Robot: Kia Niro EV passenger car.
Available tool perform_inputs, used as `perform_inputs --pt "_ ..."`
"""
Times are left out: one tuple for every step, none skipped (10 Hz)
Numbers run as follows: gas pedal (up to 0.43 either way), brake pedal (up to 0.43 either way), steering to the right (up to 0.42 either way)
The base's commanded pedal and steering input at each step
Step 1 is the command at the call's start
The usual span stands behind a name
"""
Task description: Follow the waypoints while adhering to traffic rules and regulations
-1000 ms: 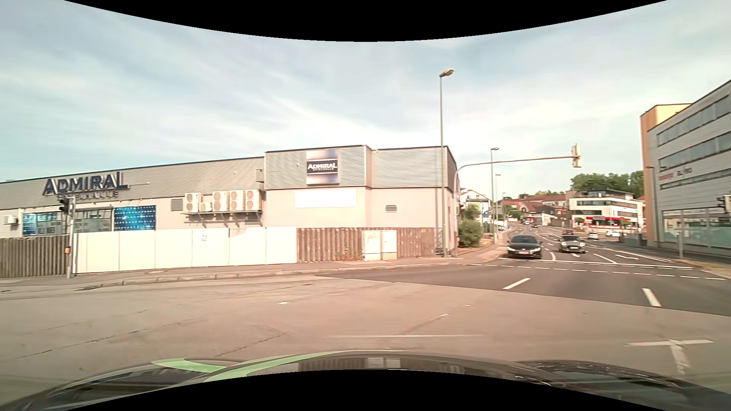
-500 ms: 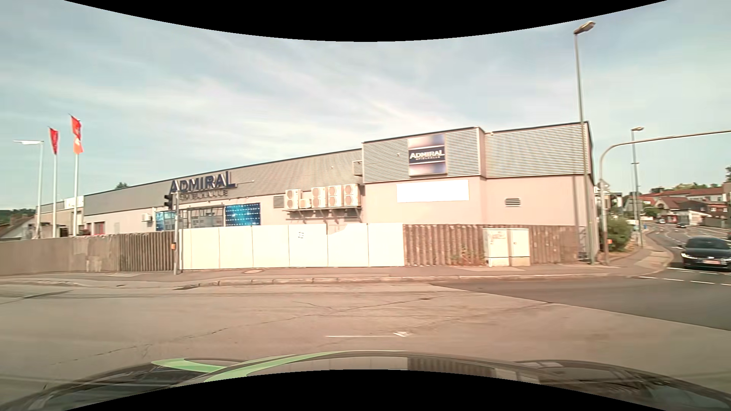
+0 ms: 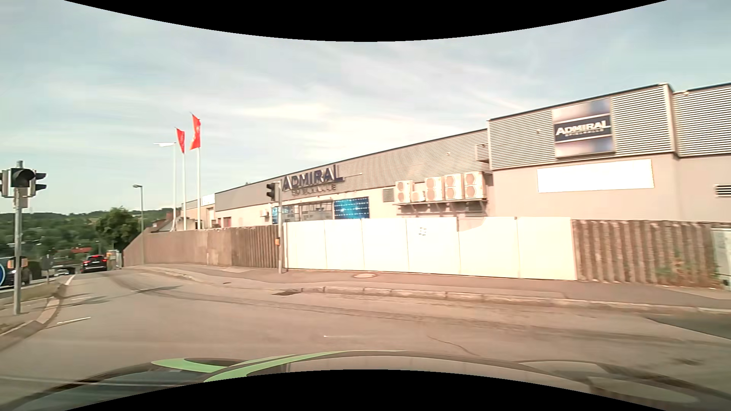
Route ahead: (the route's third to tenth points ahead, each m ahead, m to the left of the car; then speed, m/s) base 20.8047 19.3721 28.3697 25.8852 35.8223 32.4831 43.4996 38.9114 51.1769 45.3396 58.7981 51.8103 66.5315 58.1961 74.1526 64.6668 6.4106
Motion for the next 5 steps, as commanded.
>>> perform_inputs --pt "0.228 0.0 -0.42" --pt "0.228 0.0 -0.393" --pt "0.228 0.0 -0.374" --pt "0.22 0.0 -0.358" --pt "0.209 0.0 -0.351"
